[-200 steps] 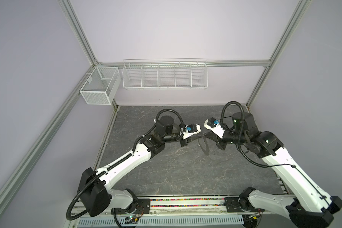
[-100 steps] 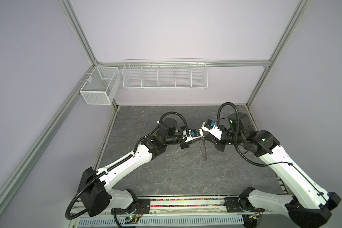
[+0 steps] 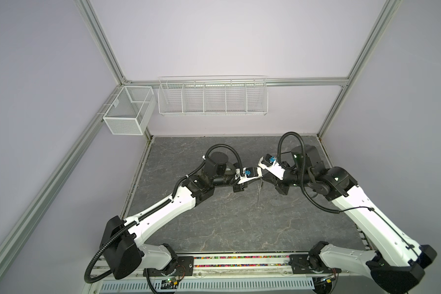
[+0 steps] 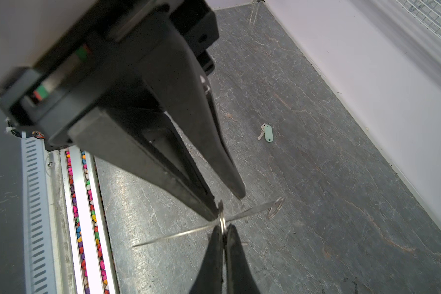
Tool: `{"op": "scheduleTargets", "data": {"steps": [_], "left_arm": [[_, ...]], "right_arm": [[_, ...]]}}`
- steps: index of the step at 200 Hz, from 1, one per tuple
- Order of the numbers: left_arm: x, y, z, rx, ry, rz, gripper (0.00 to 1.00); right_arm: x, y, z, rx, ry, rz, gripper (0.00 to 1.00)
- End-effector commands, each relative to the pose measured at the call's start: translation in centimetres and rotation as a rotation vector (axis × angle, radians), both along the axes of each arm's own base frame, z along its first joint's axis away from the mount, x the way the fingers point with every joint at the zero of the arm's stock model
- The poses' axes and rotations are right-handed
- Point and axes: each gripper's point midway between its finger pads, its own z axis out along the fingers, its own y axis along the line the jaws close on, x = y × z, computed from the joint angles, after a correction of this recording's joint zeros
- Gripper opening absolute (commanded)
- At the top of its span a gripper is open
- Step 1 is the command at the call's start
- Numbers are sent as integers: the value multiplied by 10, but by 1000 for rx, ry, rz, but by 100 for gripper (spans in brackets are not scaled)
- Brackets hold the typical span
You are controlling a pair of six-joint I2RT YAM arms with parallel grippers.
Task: Attach keys to a key ring
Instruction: Insert the key into the keyring.
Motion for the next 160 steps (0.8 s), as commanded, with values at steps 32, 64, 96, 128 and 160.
{"op": "scheduleTargets", "data": {"steps": [32,64,96,128,160], "left_arm": [[-3,-8,16,-38,-12,-40,20],[-3,-10,15,-38,-2,-49,15],[-4,-11,11,-26,7,-57,5],[-6,-12,14,-34,9,-73,0],[-8,-14,12,-37,34,-89,0]], "right_arm": [[-2,7,11,33,-26,28,7],[-3,8,11,37,-30,36,7],[-3,10,14,41,-47,47,7],[-5,12,12,37,-53,65,7],[0,9,14,38,-90,39,10]]}}
